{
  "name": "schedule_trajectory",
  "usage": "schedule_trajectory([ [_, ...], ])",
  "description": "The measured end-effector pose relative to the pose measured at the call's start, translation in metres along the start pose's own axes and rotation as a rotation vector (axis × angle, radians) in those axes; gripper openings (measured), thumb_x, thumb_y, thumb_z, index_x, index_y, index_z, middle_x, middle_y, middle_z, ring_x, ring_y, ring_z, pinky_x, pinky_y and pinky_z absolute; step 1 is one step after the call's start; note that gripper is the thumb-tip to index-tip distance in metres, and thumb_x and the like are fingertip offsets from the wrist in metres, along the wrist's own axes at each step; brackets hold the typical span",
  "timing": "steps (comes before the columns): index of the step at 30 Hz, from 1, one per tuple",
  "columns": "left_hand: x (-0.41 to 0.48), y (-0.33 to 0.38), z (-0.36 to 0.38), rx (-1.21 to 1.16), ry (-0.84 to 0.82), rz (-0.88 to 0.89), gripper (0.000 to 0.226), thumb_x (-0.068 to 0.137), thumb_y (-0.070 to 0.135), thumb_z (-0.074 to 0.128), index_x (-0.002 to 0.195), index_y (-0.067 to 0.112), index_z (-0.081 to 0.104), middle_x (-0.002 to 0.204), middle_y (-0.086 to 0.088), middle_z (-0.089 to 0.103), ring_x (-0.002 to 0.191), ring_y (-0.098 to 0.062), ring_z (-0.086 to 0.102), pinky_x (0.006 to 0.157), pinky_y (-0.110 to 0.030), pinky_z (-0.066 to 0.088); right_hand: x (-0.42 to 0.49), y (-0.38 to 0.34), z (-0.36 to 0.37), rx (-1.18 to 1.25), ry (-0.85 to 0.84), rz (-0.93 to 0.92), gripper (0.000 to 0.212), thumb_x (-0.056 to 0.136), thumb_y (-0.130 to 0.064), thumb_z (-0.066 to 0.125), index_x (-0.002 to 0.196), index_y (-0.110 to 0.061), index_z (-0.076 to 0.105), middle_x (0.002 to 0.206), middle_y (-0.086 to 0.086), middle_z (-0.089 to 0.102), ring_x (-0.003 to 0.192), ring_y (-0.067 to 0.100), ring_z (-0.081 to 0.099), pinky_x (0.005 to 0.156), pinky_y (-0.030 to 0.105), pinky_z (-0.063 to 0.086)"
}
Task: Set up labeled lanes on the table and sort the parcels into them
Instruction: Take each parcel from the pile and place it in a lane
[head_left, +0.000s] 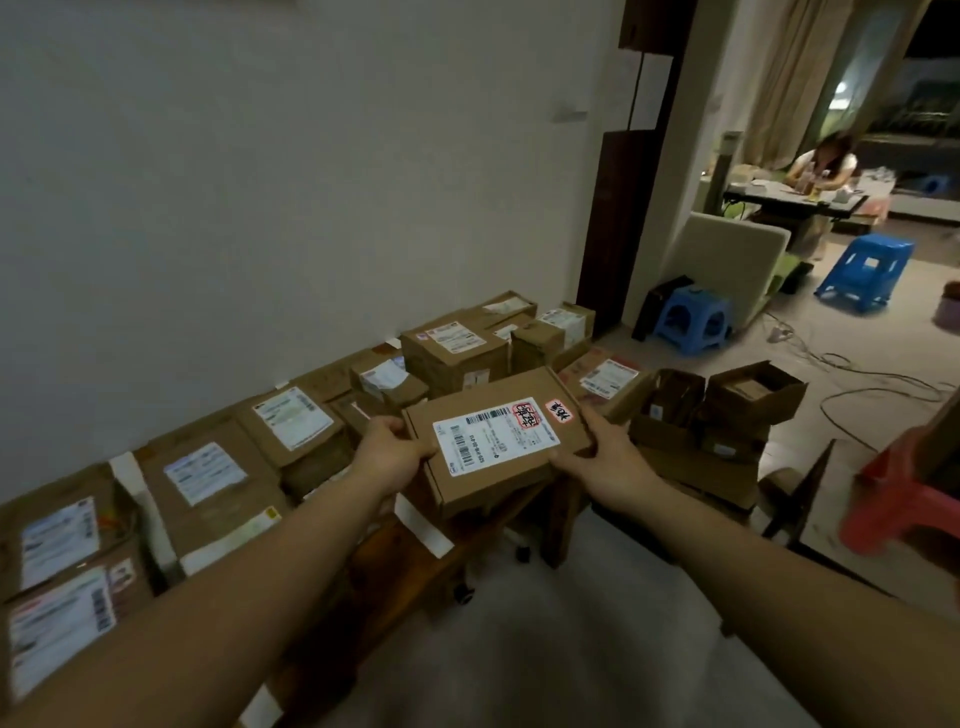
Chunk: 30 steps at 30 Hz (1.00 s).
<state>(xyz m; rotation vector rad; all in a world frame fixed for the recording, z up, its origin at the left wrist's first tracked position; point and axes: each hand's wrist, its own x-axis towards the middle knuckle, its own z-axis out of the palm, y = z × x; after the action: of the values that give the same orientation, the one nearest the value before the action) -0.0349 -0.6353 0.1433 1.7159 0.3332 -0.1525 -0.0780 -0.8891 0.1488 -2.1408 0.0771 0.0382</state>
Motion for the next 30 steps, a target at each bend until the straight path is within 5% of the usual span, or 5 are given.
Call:
schedule_trajectory([
  [7,0.022,0.004,0.021,0.172,-0.064,0.174,0.075,0.079,0.012,0.071,0.142,0.023,0.031,0.132,-0.001,0.051,0.12,-0.023,0.051,0.099,-0.046,0.046,0.071,0.022,-0.002,-0.166,-0.03,-0.076,0.069,0.089,-0.046,0.059,0.148,-0.038,0.024,0.146,0.004,0.035,0.131,0.023,0.038,0.11,0.042,0.033],
  [10,0.042,-0.003,0.023,0.435,-0.072,0.268,0.08,0.075,0.029,0.075,0.141,0.025,0.03,0.142,-0.002,0.035,0.128,-0.024,0.04,0.106,-0.042,0.038,0.104,0.026,0.003,-0.274,-0.05,-0.094,0.071,0.089,-0.049,0.056,0.148,-0.039,0.019,0.147,0.005,0.033,0.133,0.024,0.035,0.108,0.039,0.03],
  [16,0.072,-0.021,0.037,0.613,-0.069,0.166,0.102,0.07,0.046,0.076,0.148,0.024,0.015,0.15,-0.003,0.012,0.135,-0.027,0.024,0.11,-0.038,0.026,0.159,0.037,0.005,-0.443,-0.161,-0.117,0.07,0.09,-0.052,0.054,0.149,-0.037,0.02,0.146,0.009,0.031,0.131,0.027,0.036,0.107,0.039,0.03],
  [26,0.075,-0.039,0.089,0.704,-0.039,0.097,0.068,0.08,0.036,0.068,0.14,0.024,0.038,0.144,0.004,0.038,0.127,-0.012,0.04,0.103,-0.024,0.031,0.218,0.094,-0.016,-0.624,-0.393,-0.226,0.071,0.088,-0.063,0.047,0.148,-0.036,0.022,0.14,0.012,0.032,0.126,0.03,0.039,0.101,0.038,0.034],
  [30,0.079,-0.043,0.113,0.792,0.012,0.057,0.063,0.087,0.032,0.061,0.143,0.023,0.034,0.15,0.005,0.027,0.133,-0.016,0.034,0.108,-0.029,0.029,0.235,0.111,-0.018,-0.605,-0.496,-0.26,0.067,0.092,-0.057,0.045,0.149,-0.032,0.019,0.14,0.011,0.034,0.124,0.029,0.042,0.1,0.037,0.035],
])
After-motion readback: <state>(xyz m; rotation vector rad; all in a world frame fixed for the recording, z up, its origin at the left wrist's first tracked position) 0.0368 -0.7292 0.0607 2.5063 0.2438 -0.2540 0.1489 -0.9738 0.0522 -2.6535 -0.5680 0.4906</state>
